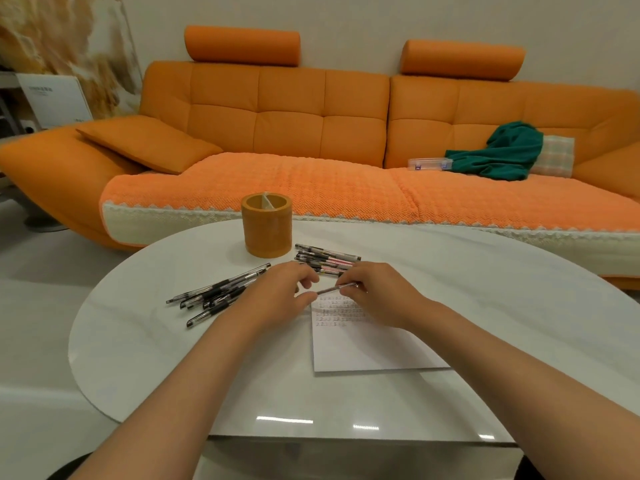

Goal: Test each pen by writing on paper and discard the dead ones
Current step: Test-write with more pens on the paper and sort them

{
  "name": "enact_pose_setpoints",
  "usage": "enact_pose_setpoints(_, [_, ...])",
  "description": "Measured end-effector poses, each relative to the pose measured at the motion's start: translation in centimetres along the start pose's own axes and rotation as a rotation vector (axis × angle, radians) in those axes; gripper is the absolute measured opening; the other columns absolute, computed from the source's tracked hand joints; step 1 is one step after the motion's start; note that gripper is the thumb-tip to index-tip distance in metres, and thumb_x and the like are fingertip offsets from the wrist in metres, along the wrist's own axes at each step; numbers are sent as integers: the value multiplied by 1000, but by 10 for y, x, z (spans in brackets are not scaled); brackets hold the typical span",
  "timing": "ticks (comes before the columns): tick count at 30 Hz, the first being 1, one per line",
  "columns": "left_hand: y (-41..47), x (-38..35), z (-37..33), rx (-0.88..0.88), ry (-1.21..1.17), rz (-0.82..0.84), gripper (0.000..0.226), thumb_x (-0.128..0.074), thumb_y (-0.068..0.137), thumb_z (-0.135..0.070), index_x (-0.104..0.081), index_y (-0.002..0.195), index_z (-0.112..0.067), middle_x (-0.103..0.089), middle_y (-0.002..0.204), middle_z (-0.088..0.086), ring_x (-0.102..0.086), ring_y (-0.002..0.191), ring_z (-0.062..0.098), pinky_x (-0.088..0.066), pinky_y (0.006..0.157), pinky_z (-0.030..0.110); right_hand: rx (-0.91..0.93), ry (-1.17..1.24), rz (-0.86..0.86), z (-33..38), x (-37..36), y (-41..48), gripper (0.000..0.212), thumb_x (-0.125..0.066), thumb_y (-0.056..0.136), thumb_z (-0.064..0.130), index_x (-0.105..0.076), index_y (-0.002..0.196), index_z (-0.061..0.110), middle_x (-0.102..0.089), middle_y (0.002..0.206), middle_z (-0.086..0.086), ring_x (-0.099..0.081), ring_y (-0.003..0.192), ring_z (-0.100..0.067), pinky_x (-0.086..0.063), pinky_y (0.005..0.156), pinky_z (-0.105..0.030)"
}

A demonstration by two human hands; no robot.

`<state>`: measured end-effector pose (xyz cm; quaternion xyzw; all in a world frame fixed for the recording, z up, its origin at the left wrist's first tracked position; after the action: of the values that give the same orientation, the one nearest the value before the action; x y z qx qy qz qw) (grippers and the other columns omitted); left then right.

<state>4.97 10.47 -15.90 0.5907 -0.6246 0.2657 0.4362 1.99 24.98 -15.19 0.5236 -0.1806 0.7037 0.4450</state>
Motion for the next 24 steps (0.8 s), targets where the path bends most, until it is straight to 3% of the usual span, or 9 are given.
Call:
enact_pose_setpoints(6, [2,-5,6,53,89,26,18,-59,98,-29,-69,112,-31,-62,101,-18,-56,89,2,-47,78,21,-98,53,-40,-31,4,-12,17,-58,98,25,-73,106,26,-58,96,16,-56,91,-11,-44,78,-28])
enact_pose_setpoints(11, [5,-12,2,38,136,32,14,-63,94,-35,-68,107,-39,-60,93,-25,-54,85,-2,-46,71,22,-53,-54,-106,-34,8,-9,18,-56,99,25,-70,110,26,-68,107,8,-53,102,-14,-38,82,-27])
enact_pose_setpoints(17, [10,-16,-3,-9,122,6,15,-61,97,-31,-66,107,-41,-59,98,-22,-55,87,1,-52,77,25,28,-226,-158,-33,8,-13,22,-53,98,27,-66,115,28,-66,115,8,-48,110,-16,-34,93,-31])
enact_pose_setpoints(20, [11,-22,-18,-74,63,-9,14,-62,96,-30,-67,107,-39,-58,97,-21,-56,87,2,-49,75,22,116,-253,-132,-18,4,-14,27,-52,97,29,-64,121,28,-66,115,9,-51,109,-17,-34,90,-32])
enact_pose_setpoints(24, [13,-26,-32,-147,19,-40,14,-64,96,-28,-65,105,-38,-55,93,-22,-54,86,1,-39,69,15,148,-199,-45,-7,-3,-17,26,-45,103,30,-63,122,27,-67,109,7,-60,99,-18,-46,77,-36])
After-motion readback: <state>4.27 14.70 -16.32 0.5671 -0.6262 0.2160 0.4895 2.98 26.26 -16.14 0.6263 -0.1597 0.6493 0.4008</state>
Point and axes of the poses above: each hand's wrist, its own y-axis towards the middle knuckle, its own x-axis out of the back of the hand, z = x × y, the point moved 9 cm from there along y, towards the middle knuckle
